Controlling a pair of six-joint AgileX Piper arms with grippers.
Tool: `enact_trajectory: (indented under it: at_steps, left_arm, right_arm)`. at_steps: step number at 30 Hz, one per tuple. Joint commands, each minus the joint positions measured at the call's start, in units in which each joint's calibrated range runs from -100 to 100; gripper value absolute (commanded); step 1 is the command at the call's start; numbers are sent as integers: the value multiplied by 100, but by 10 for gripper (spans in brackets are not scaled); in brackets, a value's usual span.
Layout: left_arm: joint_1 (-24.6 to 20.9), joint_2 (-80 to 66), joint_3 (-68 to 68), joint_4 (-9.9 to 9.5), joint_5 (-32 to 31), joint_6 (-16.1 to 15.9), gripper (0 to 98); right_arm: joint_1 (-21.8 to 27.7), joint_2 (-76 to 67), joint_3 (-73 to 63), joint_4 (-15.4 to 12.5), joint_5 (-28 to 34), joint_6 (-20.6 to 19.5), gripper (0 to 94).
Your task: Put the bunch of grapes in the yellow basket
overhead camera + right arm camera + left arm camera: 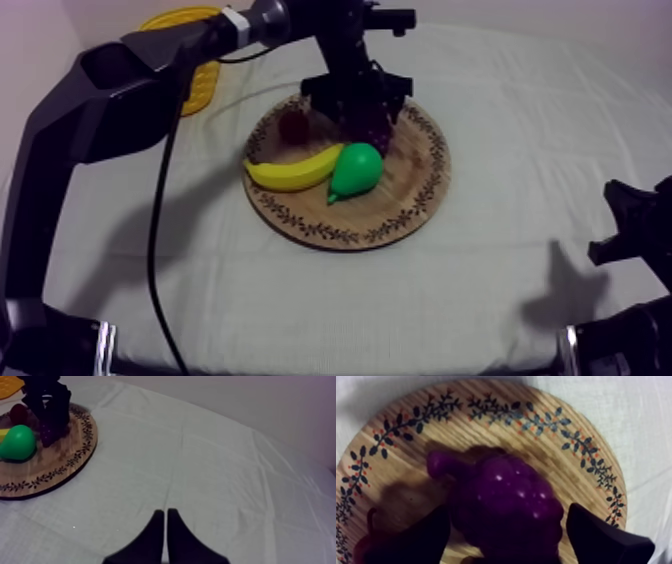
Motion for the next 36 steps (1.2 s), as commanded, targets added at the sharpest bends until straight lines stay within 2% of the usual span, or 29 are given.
enact_trajectory:
  at_steps: [1,5,14,24,36]
  left_arm:
    - [-2,32,-14,6,28,-4,832]
    - [-1,85,-50,16,56,-4,799]
    - [5,123,-62,19,69,-26,649]
    - [6,112,-105,-37,69,-12,638]
    - [52,-342,129,-337,69,54,636]
  right_arm:
    - [-5,0,3,1,-2,1,5]
    - [-5,0,3,1,-2,1,5]
    - [-5,0,3,1,-2,1,5]
    - [-5,0,3,1,-2,1,5]
    - [-5,0,3,1,-2,1,5]
